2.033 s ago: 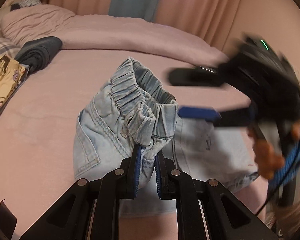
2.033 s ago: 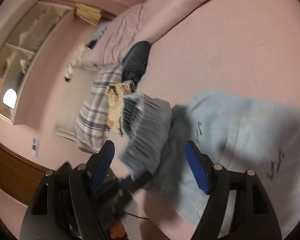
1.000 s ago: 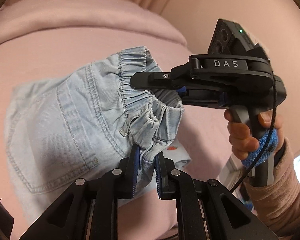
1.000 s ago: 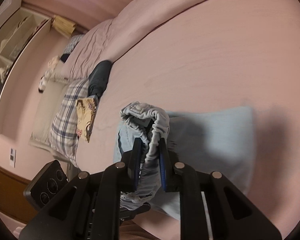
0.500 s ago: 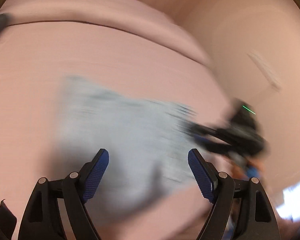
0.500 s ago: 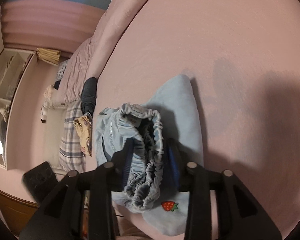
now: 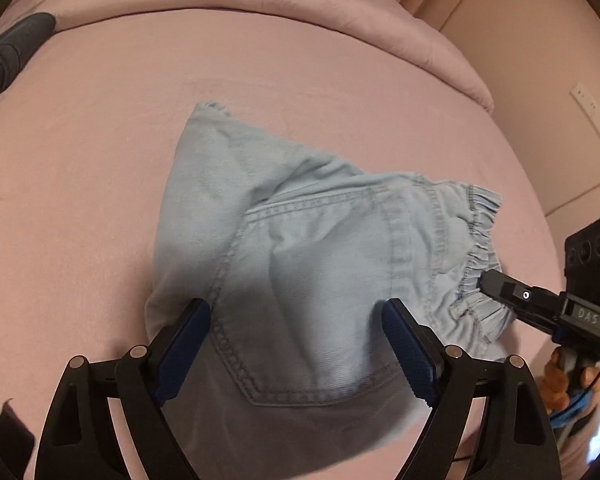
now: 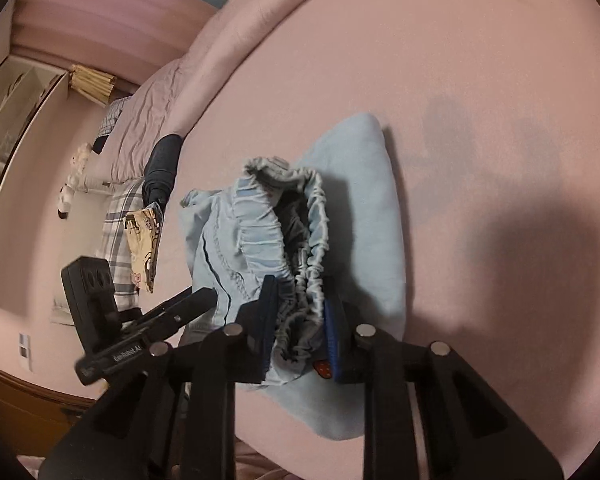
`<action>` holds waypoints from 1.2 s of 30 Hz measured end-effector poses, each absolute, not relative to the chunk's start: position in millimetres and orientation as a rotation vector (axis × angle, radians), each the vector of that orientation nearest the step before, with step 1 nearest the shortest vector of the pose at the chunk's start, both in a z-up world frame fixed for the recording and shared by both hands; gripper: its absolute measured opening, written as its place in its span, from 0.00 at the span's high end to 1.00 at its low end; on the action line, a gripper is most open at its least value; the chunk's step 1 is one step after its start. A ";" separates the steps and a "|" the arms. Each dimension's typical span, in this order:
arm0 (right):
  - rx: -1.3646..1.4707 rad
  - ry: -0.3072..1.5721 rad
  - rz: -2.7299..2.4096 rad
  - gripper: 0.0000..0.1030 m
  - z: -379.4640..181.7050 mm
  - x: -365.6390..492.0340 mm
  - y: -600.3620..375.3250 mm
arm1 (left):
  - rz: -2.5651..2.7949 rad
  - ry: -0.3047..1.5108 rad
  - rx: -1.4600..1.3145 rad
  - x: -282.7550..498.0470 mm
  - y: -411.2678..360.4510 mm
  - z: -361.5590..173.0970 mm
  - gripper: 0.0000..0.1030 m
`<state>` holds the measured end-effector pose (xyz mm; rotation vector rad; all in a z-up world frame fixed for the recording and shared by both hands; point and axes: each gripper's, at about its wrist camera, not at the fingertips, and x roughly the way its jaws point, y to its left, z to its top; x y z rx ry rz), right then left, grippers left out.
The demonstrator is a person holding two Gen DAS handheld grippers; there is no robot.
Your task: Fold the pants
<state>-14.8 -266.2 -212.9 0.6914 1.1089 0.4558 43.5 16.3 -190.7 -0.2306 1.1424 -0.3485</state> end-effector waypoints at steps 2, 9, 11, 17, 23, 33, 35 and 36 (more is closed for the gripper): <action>0.688 1.062 0.465 0.92 -201.9 -18.2 -269.3 | -0.373 1.111 -0.238 37.9 15.0 -177.7 0.16; 0.700 1.060 0.406 0.92 -207.7 -19.9 -295.5 | -0.412 1.152 -0.194 41.9 -21.6 -188.8 0.16; 0.737 1.063 0.395 0.92 -217.2 -21.5 -302.8 | -0.410 1.150 -0.164 42.6 -28.6 -185.8 0.16; 0.780 1.045 0.322 0.95 -218.5 -29.2 -330.2 | -0.457 1.143 -0.238 41.9 -19.0 -174.8 0.16; 0.708 1.007 0.305 0.88 -199.7 -34.2 -334.3 | -0.415 1.081 -0.291 33.6 14.8 -158.9 0.16; 0.417 0.849 0.438 0.81 -146.2 11.9 -262.1 | -0.218 1.038 -0.147 33.8 37.6 -162.9 0.16; 0.400 0.886 0.420 0.81 -153.1 21.1 -253.8 | -0.242 1.020 -0.145 41.7 32.5 -158.6 0.16; 0.397 0.903 0.411 0.81 -156.4 22.3 -255.7 | -0.258 1.011 -0.152 40.5 36.0 -155.7 0.16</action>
